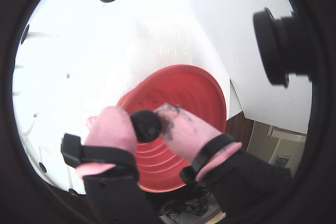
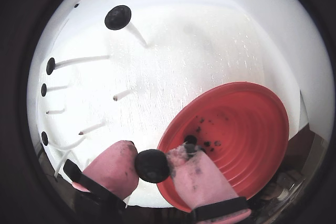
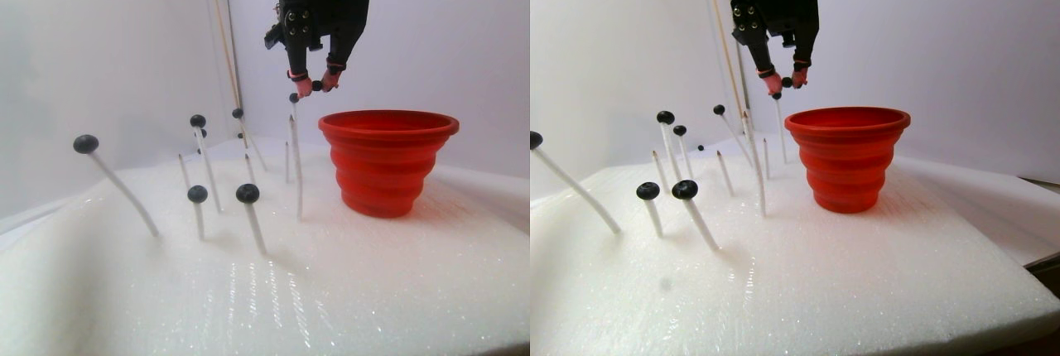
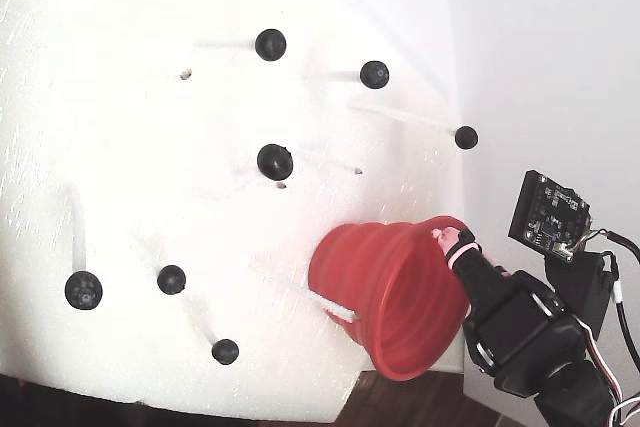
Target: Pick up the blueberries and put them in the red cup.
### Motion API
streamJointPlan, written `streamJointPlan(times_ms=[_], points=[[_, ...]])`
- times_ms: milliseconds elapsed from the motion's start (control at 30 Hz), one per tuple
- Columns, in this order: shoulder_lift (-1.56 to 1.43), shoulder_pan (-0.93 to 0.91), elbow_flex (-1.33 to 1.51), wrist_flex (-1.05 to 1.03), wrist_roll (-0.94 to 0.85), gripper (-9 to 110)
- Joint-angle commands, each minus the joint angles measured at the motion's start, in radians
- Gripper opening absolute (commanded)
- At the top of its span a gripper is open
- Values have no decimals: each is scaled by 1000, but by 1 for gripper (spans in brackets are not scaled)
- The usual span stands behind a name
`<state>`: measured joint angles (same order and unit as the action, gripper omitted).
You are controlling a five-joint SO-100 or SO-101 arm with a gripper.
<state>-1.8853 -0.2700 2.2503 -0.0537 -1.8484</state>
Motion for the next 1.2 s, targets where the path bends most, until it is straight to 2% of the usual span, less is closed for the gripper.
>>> streamJointPlan(times_ms=[0, 1167], points=[[-132, -18, -9, -29, -15, 11], [-242, -158, 100, -130, -87, 11]])
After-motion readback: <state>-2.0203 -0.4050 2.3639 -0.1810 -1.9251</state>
